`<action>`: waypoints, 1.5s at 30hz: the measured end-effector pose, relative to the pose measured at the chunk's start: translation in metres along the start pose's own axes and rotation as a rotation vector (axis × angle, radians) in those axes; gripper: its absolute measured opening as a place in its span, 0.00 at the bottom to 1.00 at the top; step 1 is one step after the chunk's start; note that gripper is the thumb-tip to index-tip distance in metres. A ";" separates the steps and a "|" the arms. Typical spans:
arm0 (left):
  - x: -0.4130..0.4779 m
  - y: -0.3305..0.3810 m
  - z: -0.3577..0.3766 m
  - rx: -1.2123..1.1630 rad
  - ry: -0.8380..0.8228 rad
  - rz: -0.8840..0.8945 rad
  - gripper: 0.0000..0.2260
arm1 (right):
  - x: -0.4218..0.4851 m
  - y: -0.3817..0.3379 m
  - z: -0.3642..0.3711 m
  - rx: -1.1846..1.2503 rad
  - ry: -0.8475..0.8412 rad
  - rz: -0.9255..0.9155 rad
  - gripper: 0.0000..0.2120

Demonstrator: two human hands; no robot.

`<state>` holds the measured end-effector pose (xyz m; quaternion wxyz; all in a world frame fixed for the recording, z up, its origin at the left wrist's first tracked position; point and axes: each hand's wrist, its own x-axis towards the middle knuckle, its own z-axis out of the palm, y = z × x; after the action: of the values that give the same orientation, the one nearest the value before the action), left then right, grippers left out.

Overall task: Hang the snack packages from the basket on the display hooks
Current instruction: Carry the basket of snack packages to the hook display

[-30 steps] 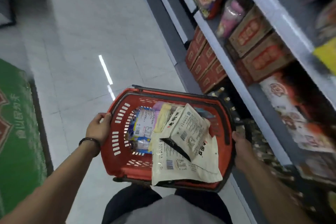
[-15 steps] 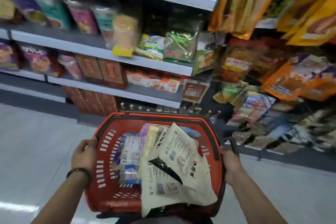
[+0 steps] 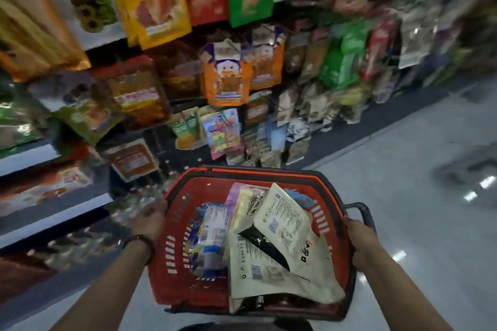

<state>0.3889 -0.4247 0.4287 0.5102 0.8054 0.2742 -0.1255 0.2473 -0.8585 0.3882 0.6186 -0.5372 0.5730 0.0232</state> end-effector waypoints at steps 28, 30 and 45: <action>-0.050 0.402 0.714 0.474 -0.740 0.434 0.18 | 0.261 -0.207 -0.402 0.546 0.661 0.189 0.22; -0.057 0.417 0.764 0.479 -0.737 0.426 0.17 | 0.296 -0.224 -0.429 0.547 0.657 0.194 0.23; -0.104 0.549 1.048 0.494 -0.609 0.395 0.16 | 0.544 -0.439 -0.623 0.406 0.579 0.144 0.19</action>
<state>0.6979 -1.5709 0.4228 0.3739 0.8666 -0.0861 -0.3191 0.2906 -1.7939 0.4147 0.5213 -0.3459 0.7538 -0.2008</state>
